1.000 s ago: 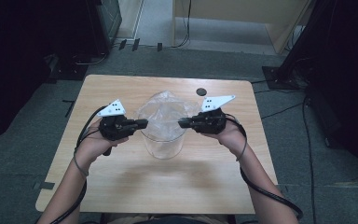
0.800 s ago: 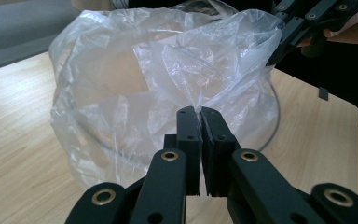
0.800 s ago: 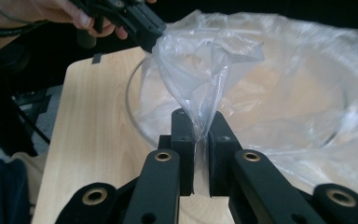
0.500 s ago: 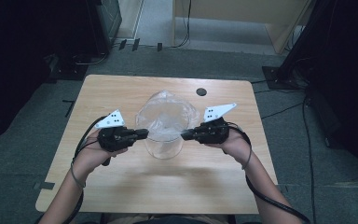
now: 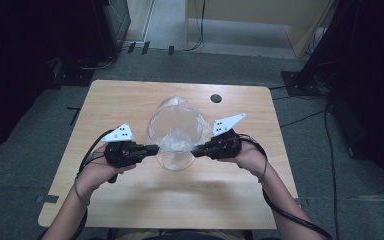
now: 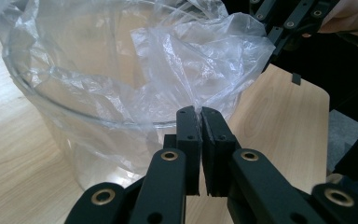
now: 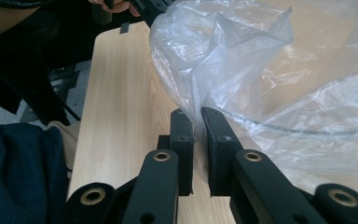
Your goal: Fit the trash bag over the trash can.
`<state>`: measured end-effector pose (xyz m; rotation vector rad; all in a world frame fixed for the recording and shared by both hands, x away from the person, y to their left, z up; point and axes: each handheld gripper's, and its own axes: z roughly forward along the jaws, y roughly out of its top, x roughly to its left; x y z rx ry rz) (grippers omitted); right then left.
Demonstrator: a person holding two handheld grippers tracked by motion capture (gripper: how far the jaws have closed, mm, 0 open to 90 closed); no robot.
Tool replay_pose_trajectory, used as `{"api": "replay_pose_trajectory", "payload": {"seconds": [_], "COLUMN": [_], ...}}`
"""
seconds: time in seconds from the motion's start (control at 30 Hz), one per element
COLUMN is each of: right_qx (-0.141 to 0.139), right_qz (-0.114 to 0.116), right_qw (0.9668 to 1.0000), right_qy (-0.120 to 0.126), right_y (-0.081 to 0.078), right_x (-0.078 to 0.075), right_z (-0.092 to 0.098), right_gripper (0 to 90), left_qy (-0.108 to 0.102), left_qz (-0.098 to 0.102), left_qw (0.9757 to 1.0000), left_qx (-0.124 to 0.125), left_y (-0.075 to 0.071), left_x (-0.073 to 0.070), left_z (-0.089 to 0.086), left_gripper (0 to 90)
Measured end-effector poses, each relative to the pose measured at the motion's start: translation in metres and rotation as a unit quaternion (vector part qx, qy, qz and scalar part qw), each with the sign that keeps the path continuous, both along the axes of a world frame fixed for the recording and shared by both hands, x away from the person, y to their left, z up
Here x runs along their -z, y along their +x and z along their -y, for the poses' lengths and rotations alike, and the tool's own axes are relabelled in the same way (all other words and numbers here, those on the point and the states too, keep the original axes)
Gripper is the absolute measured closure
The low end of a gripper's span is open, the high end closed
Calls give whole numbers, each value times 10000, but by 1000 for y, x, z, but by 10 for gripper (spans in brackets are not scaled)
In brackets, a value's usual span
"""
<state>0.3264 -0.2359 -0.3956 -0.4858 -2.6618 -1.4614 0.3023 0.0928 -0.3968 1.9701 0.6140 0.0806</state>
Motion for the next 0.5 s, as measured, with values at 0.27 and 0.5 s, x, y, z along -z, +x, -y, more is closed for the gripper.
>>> {"api": "replay_pose_trajectory", "payload": {"seconds": [0.27, 0.5], "right_qx": [-20, -55], "right_qz": [-80, -14], "right_qw": [9999, 9997], "right_qy": [-148, -229], "right_y": [1, 0], "right_x": [10, 14], "right_z": [-6, -11], "right_gripper": [842, 837], "left_qy": [14, 209], "left_qz": [-80, -100], "left_qw": [9999, 9997], "left_qx": [116, 119], "left_y": [-1, 0], "left_x": [4, 12], "left_z": [2, 4], "left_gripper": [866, 863]}}
